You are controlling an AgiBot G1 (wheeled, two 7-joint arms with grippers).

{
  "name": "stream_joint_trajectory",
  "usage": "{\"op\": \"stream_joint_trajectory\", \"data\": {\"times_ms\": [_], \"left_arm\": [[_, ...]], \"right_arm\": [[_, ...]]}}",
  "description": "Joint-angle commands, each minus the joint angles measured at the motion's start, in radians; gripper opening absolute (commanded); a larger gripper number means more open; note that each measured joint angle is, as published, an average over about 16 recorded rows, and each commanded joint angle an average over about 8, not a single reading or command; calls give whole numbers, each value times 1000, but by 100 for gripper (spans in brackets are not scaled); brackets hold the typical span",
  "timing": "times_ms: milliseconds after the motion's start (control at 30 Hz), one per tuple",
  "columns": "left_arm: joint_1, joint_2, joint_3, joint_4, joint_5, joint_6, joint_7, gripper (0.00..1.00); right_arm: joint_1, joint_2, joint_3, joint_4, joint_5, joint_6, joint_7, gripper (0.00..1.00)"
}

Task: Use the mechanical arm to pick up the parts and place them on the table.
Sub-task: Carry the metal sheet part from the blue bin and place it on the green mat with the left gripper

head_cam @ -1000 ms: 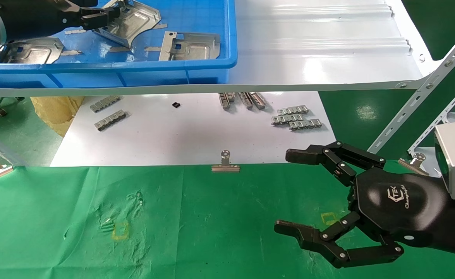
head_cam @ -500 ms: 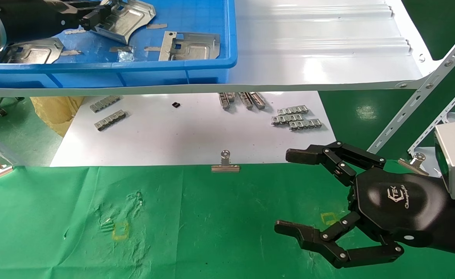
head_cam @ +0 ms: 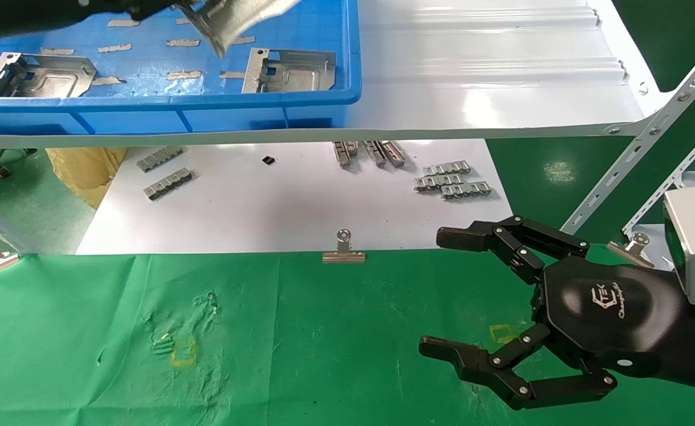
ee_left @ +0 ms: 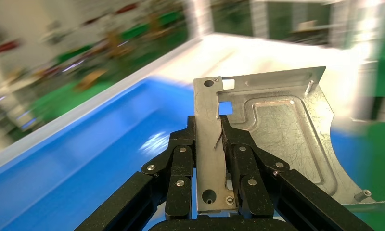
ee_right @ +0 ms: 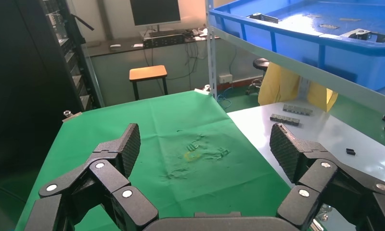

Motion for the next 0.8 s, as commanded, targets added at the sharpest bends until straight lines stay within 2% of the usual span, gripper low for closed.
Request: {"op": "stream_joint_trajectory", "data": {"times_ms": [33,200,533,633,800], "left_arm": [[3,-15,-9,-10,-15,116,23,0],[52,-38,14,-110,-42,214,90,0],[250,-189,167,-499,-241,214,135,0],[280,-227,226,-525,-239,205,173,0],[305,-250,311,-455,-159,188,275,0]], "right_arm": [[0,0,0,0,0,0,0,100],[0,0,0,0,0,0,0,100],[0,0,0,0,0,0,0,100],[0,0,0,0,0,0,0,100],[0,0,0,0,0,0,0,100]]}}
